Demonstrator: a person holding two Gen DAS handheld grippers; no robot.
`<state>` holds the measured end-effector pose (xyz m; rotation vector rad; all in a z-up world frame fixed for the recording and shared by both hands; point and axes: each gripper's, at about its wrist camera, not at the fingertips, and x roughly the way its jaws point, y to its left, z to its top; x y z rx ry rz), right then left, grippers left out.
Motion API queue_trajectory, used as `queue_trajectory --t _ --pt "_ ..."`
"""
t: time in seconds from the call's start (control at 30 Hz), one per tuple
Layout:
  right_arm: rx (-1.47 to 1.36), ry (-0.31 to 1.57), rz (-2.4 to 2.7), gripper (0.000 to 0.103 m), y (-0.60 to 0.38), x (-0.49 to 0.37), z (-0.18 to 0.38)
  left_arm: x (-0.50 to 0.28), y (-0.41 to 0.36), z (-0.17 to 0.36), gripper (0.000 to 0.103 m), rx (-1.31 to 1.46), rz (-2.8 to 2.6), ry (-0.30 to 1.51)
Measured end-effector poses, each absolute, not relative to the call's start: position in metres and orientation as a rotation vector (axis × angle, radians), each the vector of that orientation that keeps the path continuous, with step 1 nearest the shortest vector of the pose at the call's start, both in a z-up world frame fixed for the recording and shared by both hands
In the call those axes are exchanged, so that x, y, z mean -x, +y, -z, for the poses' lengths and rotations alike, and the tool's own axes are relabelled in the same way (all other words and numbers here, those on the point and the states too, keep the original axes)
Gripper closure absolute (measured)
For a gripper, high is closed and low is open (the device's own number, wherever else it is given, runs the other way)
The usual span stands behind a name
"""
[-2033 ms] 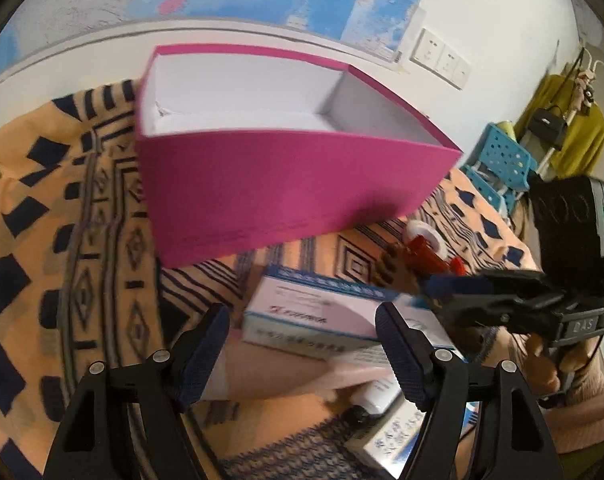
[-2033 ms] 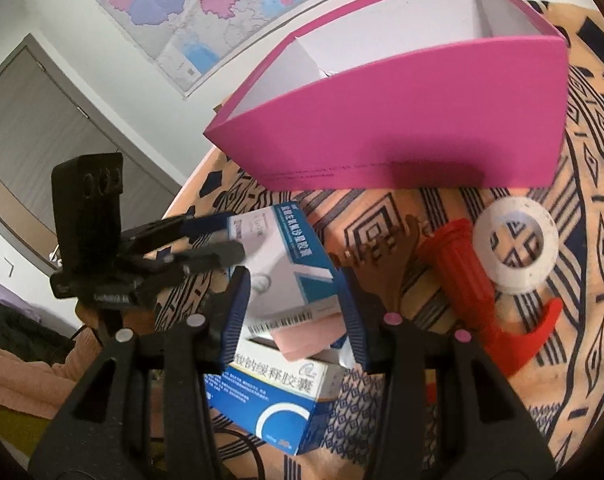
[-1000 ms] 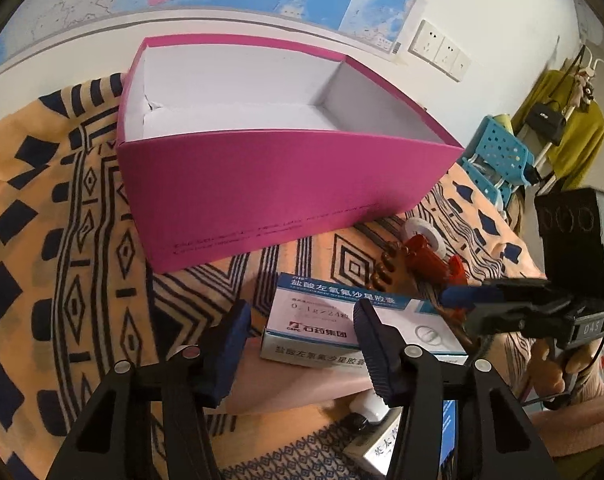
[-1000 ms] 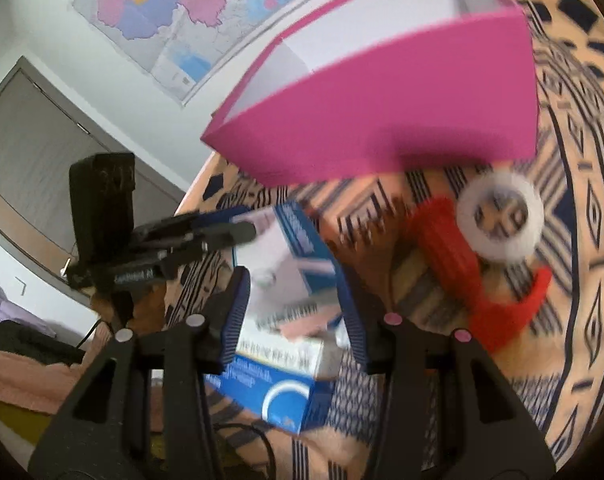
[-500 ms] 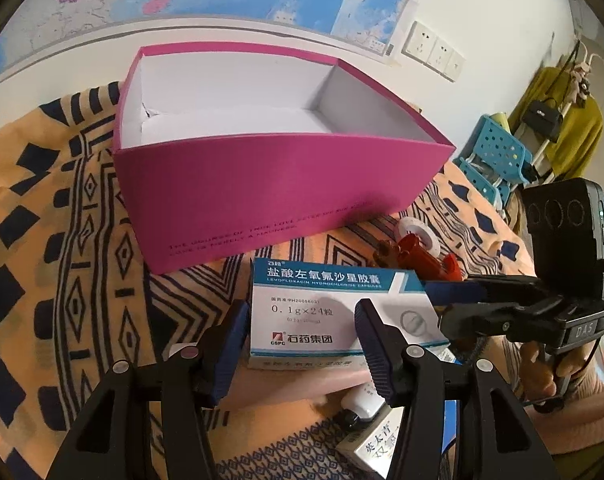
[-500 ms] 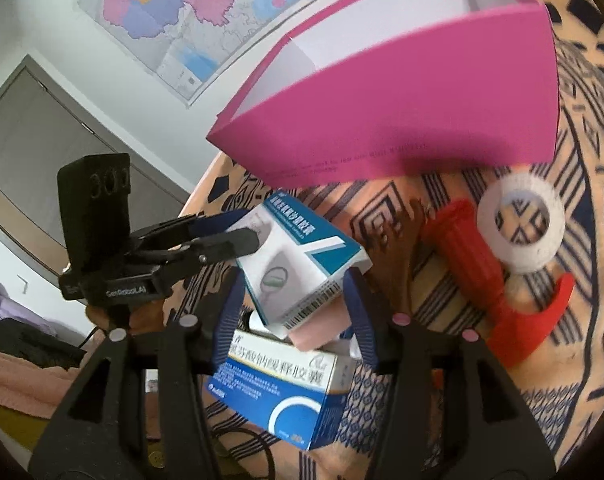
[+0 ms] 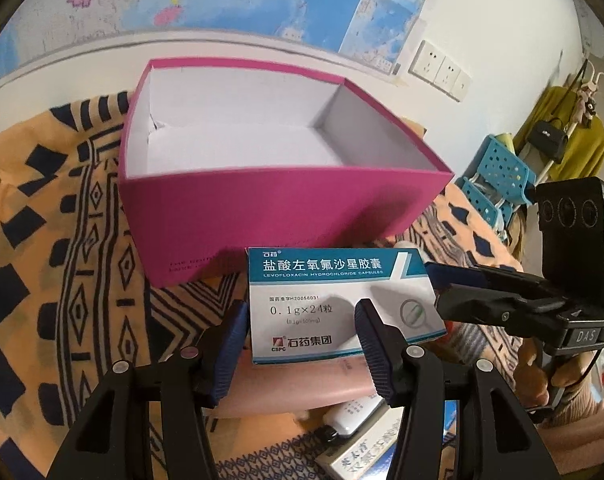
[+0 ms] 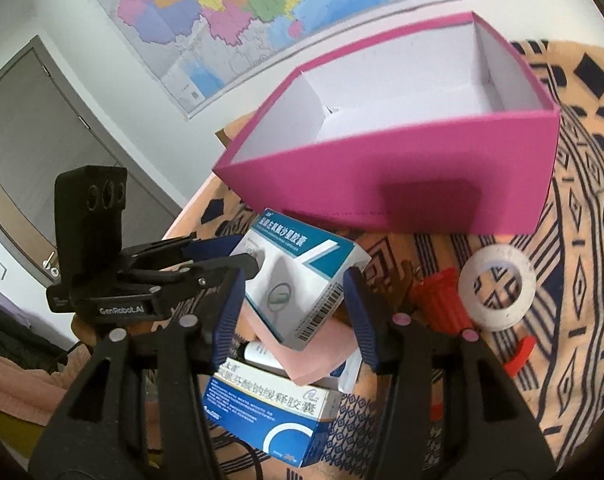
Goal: Organize rigid objects
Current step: 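Lower the levofloxacin box into the magenta box and release it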
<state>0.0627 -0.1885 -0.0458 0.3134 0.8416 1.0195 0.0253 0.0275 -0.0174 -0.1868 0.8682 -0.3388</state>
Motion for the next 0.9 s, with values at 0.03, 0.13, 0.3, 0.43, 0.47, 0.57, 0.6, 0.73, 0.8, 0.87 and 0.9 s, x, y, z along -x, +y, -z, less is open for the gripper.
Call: queue_trajectory --t 0.03,0.13,0.3,0.43,0.47,0.57,0.6,0.73,0.8,0.87,0.9 --pt "-0.309 0.831 -1.018 0.049 -0.189 -0.062 0.042 -0.024 0.028 0.014 0.048 0.187 0.337 0.861" --pt "-0.288 0.798 -1.018 0.049 -0.189 -0.061 0.030 -0.021 0.028 0.001 0.048 0.188 0.331 0.830" --pt "-0.262 0.726 -1.018 0.049 -0.187 -0.064 0.006 -0.017 0.034 -0.022 0.048 0.191 0.322 0.779" --pt "-0.240 0.677 -1.011 0.049 -0.184 -0.069 -0.011 -0.020 0.036 -0.039 0.048 0.176 0.306 0.736" --pt "-0.238 0.666 -1.010 0.049 -0.183 -0.070 -0.015 -0.023 0.036 -0.043 0.048 0.170 0.302 0.727" --pt "-0.234 0.636 -1.013 0.049 -0.181 -0.076 -0.026 -0.032 0.036 -0.051 0.048 0.158 0.286 0.702" --pt "-0.237 0.628 -1.016 0.049 -0.180 -0.079 -0.029 -0.036 0.036 -0.052 0.048 0.158 0.283 0.699" --pt "-0.242 0.616 -1.015 0.049 -0.176 -0.098 -0.036 -0.055 0.040 -0.055 0.048 0.165 0.265 0.698" --pt "-0.249 0.628 -1.014 0.049 -0.171 -0.110 -0.035 -0.064 0.041 -0.052 0.048 0.159 0.249 0.707" --pt "-0.246 0.638 -1.008 0.049 -0.167 -0.117 -0.033 -0.074 0.043 -0.048 0.048 0.161 0.233 0.719" --pt "-0.245 0.646 -1.002 0.049 -0.165 -0.122 -0.031 -0.080 0.043 -0.045 0.048 0.164 0.226 0.729"
